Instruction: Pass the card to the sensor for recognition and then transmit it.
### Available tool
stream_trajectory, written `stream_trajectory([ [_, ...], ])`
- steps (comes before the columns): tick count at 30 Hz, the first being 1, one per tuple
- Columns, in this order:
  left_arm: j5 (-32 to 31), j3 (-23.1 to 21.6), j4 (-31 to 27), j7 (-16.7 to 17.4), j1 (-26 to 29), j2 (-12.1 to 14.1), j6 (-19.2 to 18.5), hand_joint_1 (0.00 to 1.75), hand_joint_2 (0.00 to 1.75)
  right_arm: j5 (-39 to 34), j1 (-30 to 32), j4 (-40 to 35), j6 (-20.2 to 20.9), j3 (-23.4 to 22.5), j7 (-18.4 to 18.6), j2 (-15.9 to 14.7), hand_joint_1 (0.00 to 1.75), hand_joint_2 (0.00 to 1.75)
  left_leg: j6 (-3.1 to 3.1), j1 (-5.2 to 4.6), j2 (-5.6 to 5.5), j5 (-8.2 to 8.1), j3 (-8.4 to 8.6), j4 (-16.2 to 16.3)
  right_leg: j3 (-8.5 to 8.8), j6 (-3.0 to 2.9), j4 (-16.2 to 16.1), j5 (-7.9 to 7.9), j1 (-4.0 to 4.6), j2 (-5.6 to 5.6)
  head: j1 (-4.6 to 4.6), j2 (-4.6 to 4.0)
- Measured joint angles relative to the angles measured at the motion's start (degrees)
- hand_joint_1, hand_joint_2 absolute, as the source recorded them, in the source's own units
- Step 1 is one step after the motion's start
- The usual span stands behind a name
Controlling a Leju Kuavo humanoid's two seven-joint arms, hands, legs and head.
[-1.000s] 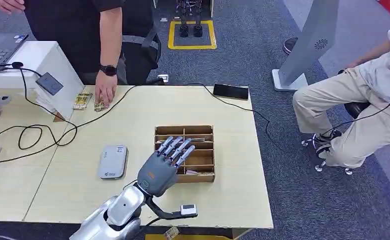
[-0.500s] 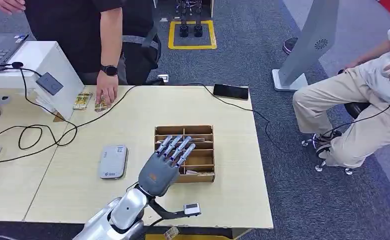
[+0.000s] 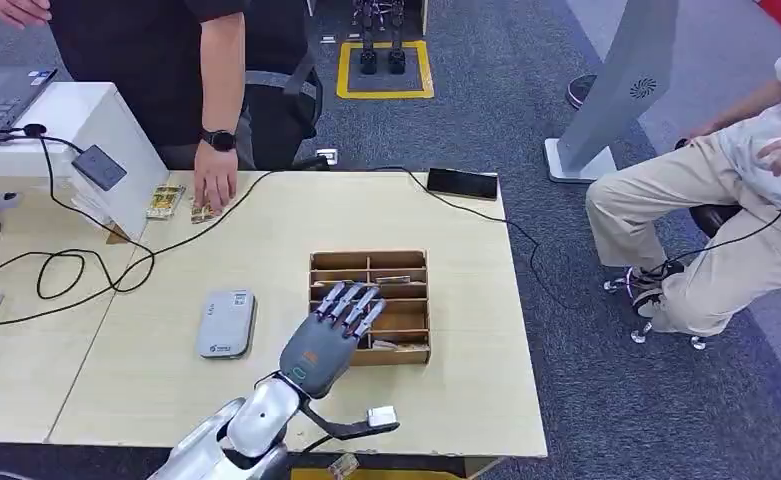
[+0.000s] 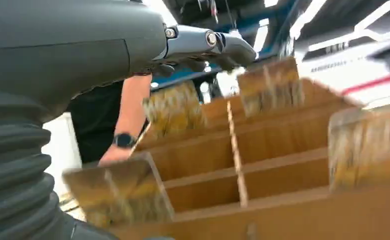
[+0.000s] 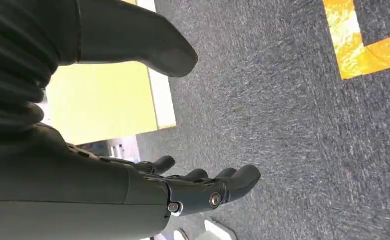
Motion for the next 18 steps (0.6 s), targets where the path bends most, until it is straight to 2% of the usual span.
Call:
stream_trajectory([
  [3, -0.3, 0.0, 1.0, 0.7, -0.1, -0.2, -2.0, 0.0, 1.75, 0.2, 0.0, -0.2, 0.1, -0.5, 0.0, 0.0, 0.0, 1.75, 0.0, 0.0, 0.0, 0.0, 0.0, 0.0, 0.0, 0.0, 0.0, 0.0, 0.0, 0.0, -0.02, 0.0],
  [10, -0.5, 0.0, 2.8, 1.3, -0.2, -0.6, -2.5, 0.0, 1.75, 0.2, 0.1, -0.5, 0.1, -0.7, 0.0, 0.0, 0.0, 1.75, 0.0, 0.0, 0.0, 0.0, 0.0, 0.0, 0.0, 0.0, 0.0, 0.0, 0.0, 0.0, -0.02, 0.0],
  [18, -3.1, 0.1, 4.0, 5.5, -0.1, -1.3, 0.9, 0.0, 1.75, 0.2, 0.2, -0.6, 0.0, -1.1, 0.0, 0.0, 0.0, 1.75, 0.0, 0.0, -0.01, 0.0, -0.01, 0.0, 0.0, 0.0, 0.0, 0.0, 0.0, -0.01, -0.02, 0.0],
])
